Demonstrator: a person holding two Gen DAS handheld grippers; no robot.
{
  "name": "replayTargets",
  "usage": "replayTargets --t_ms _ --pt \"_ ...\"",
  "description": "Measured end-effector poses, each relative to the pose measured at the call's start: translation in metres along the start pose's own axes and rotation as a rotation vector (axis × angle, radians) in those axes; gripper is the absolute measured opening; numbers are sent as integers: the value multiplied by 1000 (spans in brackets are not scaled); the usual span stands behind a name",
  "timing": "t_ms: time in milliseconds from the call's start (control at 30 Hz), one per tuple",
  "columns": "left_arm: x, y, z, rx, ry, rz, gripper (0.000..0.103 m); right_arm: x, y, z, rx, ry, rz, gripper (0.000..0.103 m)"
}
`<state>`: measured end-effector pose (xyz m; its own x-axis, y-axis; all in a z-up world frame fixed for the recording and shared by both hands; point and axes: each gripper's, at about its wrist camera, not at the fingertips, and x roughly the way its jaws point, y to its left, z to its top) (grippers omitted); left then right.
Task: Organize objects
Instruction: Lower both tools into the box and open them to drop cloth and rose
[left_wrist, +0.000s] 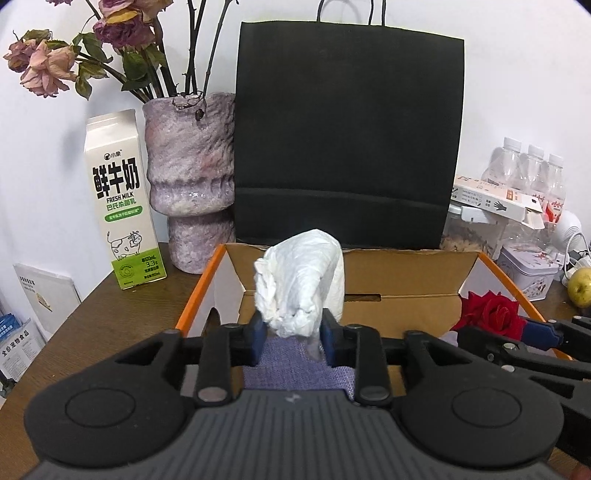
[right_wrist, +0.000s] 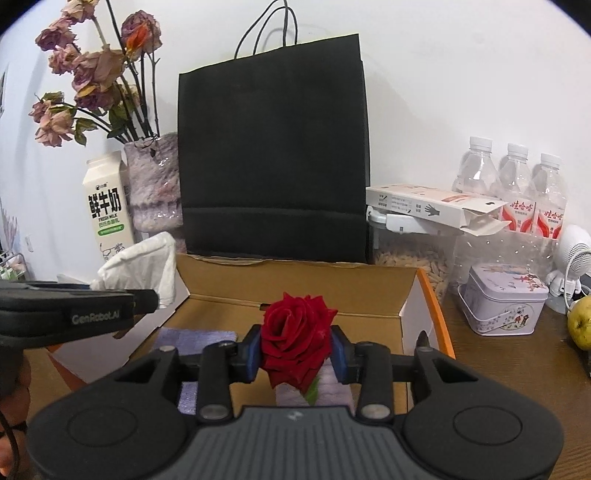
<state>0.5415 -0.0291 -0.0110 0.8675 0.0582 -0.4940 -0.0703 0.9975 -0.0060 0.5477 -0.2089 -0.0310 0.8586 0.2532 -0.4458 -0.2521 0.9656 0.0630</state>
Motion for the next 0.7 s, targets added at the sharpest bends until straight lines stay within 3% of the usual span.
replayTargets --t_ms 100,133,200,267,300,367,433,700 --pt "1 2 0 -6 0 11 46 0 -2 1 4 -1 -21 45" --pt "1 3 0 -8 -1 14 50 1 -3 1 8 1 -29 53" --pt "1 4 0 -13 -4 17 63 1 -5 2 12 -2 -49 70" --pt "0 6 0 -16 -15 31 82 -1 -5 2 12 -10 -70 86" --pt "-1 6 0 -17 -23 37 86 -1 -5 2 13 -15 -78 88" --pt "-3 6 1 -23 -40 48 103 -2 -6 3 13 -18 -89 94" --pt "-5 7 1 -29 -56 66 103 -1 -7 4 14 -16 -102 102" --pt "-4 8 1 -34 -50 69 103 -2 -7 5 9 -14 -104 103"
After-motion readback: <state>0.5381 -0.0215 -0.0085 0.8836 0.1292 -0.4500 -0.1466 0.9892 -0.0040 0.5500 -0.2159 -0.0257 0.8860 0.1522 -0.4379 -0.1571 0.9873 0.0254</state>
